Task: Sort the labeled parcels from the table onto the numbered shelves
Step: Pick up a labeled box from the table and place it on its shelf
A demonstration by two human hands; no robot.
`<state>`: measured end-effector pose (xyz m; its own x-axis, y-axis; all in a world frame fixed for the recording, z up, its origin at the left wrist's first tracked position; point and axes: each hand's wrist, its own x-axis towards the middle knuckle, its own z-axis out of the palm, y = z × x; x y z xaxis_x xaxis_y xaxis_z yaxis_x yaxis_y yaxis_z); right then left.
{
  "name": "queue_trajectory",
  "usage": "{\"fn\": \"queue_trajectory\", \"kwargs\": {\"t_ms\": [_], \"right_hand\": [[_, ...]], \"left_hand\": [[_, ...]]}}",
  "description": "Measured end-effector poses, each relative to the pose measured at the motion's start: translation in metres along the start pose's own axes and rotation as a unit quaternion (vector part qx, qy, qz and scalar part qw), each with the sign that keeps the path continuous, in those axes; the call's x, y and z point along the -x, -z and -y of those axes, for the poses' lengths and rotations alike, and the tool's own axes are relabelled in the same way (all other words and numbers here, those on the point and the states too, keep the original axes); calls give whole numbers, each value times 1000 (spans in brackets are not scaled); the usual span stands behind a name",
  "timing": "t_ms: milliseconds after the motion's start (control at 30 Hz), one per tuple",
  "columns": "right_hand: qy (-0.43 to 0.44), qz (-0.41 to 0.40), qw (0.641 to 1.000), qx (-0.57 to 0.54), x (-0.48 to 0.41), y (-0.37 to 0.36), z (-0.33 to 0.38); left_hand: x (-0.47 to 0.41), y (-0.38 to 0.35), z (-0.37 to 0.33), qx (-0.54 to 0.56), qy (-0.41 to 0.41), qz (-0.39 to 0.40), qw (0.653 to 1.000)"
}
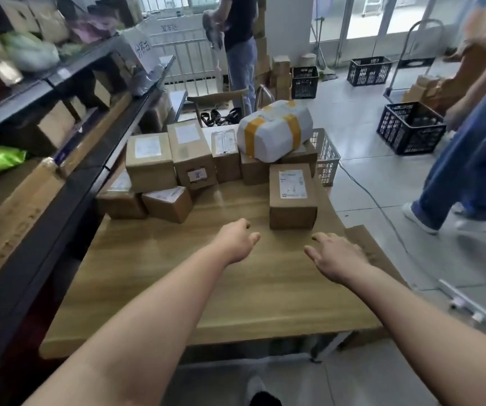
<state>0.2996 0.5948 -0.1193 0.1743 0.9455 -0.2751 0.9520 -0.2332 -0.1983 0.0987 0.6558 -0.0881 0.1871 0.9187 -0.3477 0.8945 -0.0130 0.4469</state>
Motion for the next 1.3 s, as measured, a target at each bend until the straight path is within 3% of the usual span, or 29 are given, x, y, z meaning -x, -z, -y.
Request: {"fn": "queue_trajectory", "kwargs": {"t_ms": [400, 567, 833, 1000, 1200, 1300], "right_hand": [[-82, -7, 994, -74, -148, 21, -23], [-46, 3, 991, -124, -195, 14, -31], [0, 33, 990, -137, -215, 6, -41], [82, 57, 983, -153, -187, 0, -48], [184, 86, 970, -131, -137, -16, -48], [199, 90, 965, -143, -140, -17, -42]], "left_hand": [[-176, -3, -41, 4, -18, 54, 998], [-209, -19, -51, 59, 29, 50, 997], [-205, -54, -61, 176, 107, 6, 978], [-169, -60, -51, 158, 178, -4, 971], [-107, -71, -23, 167, 228, 43, 958], [-98, -75, -22, 164, 245, 10, 956]]}}
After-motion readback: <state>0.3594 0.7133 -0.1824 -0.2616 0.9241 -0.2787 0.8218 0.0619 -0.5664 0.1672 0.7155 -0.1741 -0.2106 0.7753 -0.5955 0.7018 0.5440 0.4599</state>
